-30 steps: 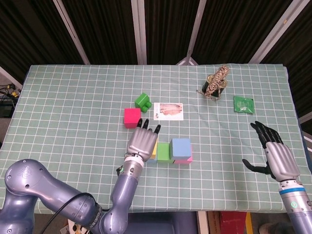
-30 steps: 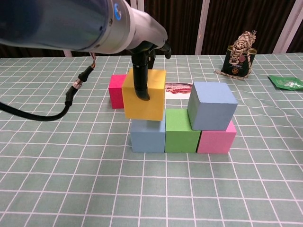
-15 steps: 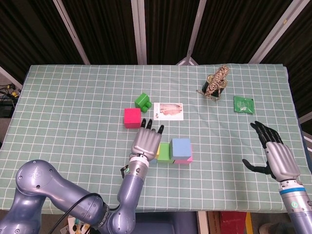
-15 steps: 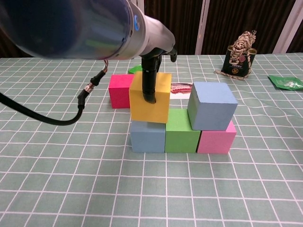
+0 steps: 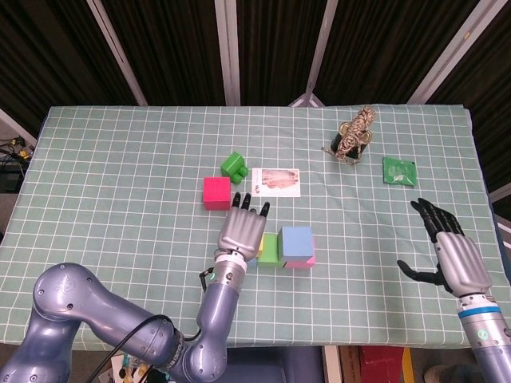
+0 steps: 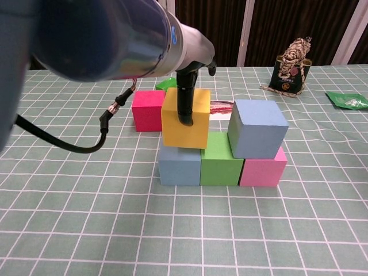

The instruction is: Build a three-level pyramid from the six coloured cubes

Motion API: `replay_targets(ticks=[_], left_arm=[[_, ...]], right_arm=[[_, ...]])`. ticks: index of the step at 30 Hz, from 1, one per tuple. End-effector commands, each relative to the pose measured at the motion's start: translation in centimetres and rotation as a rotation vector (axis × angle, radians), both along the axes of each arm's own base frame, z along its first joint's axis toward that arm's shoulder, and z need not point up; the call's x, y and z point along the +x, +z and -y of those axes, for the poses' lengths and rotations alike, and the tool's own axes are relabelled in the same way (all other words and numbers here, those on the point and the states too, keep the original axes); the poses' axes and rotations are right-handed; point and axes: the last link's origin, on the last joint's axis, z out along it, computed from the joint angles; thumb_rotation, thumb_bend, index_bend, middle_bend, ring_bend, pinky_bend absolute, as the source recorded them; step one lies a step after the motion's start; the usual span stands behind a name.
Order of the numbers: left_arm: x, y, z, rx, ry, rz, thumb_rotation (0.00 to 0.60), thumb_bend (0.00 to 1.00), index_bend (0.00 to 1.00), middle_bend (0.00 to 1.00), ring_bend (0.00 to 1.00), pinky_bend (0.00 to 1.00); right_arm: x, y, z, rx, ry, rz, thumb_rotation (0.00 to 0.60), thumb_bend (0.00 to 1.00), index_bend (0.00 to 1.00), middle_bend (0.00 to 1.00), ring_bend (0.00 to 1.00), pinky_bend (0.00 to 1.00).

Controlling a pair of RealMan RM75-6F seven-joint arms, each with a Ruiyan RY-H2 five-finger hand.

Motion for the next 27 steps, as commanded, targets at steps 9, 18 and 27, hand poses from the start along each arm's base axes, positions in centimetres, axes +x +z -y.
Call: replay_targets(ticks=[9, 18, 27], left_arm=[[0.7, -0.4, 0.1, -0.005, -0.008, 0.000, 0.600, 0.39, 0.03, 0.37, 0.00, 0.04], [0.9, -1.1, 0.2, -0.014, -0.006, -0.007, 0.600, 0.39, 0.03, 0.37, 0.00, 0.04], [1.0, -1.4, 0.2, -0.013, -0.005, -0.012, 0.600, 0.39, 0.03, 0.37, 0.00, 0.04]], right_arm=[[0.0, -0.1, 0.1, 0.005, -0.001, 0.002, 0.600, 0.26, 0.00, 0.00, 0.00, 0.00], [-0.1, 0.0, 0.1, 0.003, -0.003, 0.005, 0.600, 0.26, 0.00, 0.00, 0.00, 0.00], [-0.1, -0.1, 0.1, 0.007, -0.004, 0.004, 0.600, 0.26, 0.00, 0.00, 0.00, 0.00]])
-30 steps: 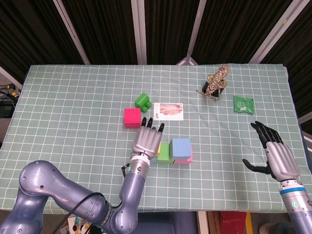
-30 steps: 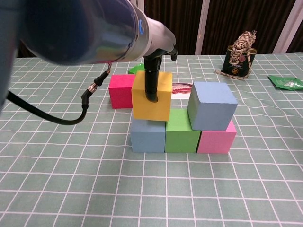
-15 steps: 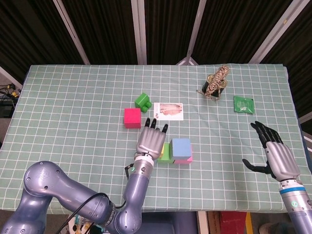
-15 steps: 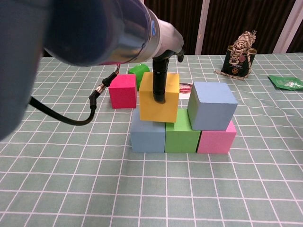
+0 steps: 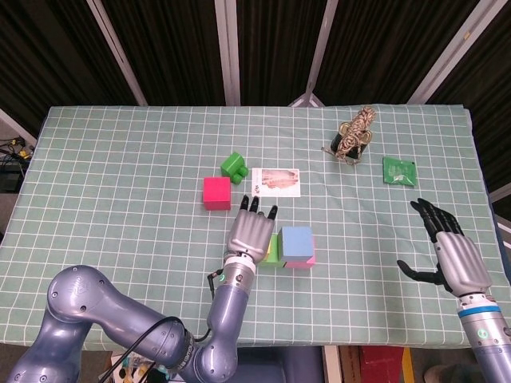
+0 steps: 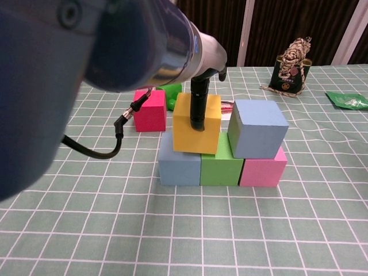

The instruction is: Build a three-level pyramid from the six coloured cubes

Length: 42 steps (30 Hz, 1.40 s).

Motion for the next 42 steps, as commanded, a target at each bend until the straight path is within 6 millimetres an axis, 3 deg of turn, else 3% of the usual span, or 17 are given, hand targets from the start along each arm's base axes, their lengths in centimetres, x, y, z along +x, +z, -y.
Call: replay_targets(ticks=[1, 42], left_arm=[[0.0, -0.1, 0.0, -0.002, 0.002, 0.002, 0.600, 0.39, 0.03, 0.37, 0.00, 0.04], [0.7, -1.2, 0.3, -0.005, -0.016, 0.011, 0.600, 0.39, 0.03, 0.37, 0.00, 0.04]], right_arm=[[0.0, 0.0, 0.0, 0.000, 0.000, 0.000, 0.600, 0.26, 0.00, 0.00, 0.00, 0.00], [-0.2, -0.2, 0.1, 0.006, -0.007, 0.002, 0.600, 0.26, 0.00, 0.00, 0.00, 0.00]])
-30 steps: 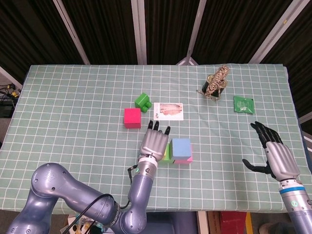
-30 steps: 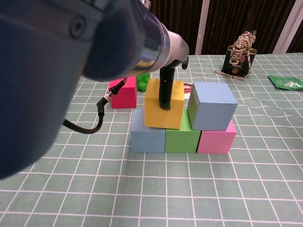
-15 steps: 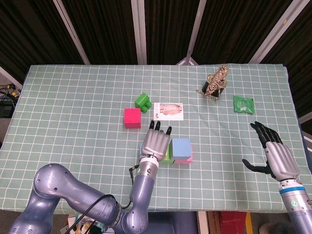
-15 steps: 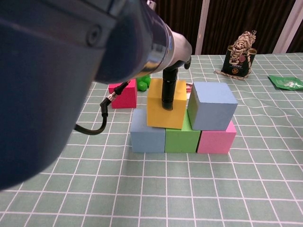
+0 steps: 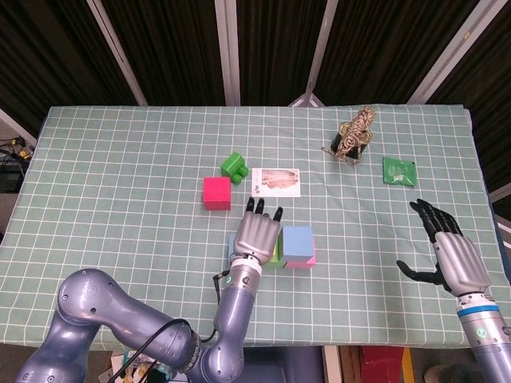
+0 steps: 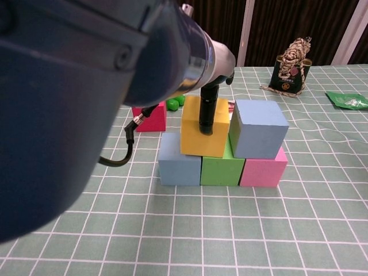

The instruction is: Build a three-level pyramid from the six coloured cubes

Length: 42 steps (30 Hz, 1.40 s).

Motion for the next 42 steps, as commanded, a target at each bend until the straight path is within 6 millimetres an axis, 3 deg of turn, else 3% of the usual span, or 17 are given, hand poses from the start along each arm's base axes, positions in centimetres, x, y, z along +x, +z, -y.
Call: replay_targets(ticks=[1, 17, 42], left_arm=[[0.09, -0.01, 0.02, 0.000, -0.001, 0.003, 0.600, 0.39, 0.03, 0.37, 0.00, 0.04], [0.15, -0.31, 0.12, -0.002, -0.007, -0.005, 0.600, 0.39, 0.03, 0.35, 0.00, 0.04], [0.15, -0.01, 0.13, 0.004, -0.008, 0.012, 0.600, 0.30, 0.02, 0.25, 0.00, 0.04]], right_arm=[[-0.01, 0.01, 0.01, -0.001, -0.001, 0.000, 0.600, 0.26, 0.00, 0.00, 0.00, 0.00], [-0.03, 0.01, 0.00, 0.001, -0.002, 0.003, 0.600, 0.26, 0.00, 0.00, 0.00, 0.00], [-0.07, -0.03, 0.02, 0.001, -0.003, 0.000, 0.600, 0.26, 0.00, 0.00, 0.00, 0.00]])
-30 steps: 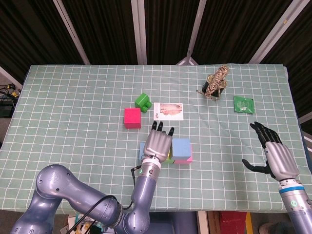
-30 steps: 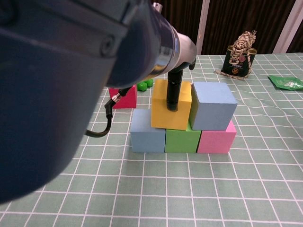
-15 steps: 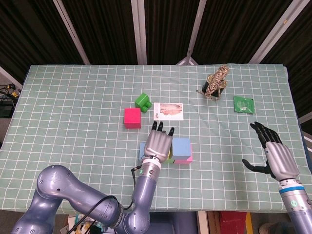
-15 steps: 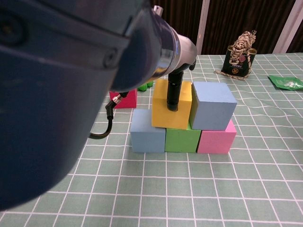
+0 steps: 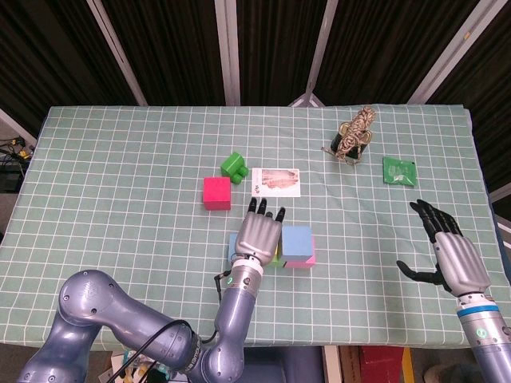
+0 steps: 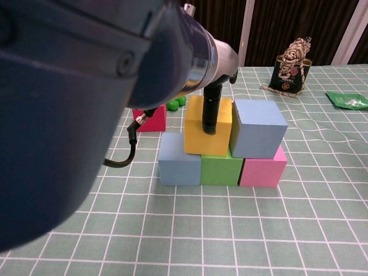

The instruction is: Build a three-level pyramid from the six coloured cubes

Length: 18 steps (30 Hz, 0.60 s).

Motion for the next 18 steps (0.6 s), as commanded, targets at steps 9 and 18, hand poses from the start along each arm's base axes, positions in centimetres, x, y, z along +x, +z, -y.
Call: replay_targets(ticks=[9, 18], left_arm=[[0.16, 0.33, 0.06, -0.001, -0.004, 0.006, 0.600, 0.30, 0.01, 0.26, 0.00, 0.04], [0.28, 0.43, 0.24, -0.008, -0.009, 0.012, 0.600, 0.29, 0.01, 0.23, 0.00, 0.04]], right_arm=[[0.01, -0.09, 0.02, -0.002, 0.000, 0.002, 0.600, 0.26, 0.00, 0.00, 0.00, 0.00], [0.02, -0.09, -0.01, -0.001, 0.001, 0.001, 0.600, 0.26, 0.00, 0.00, 0.00, 0.00]])
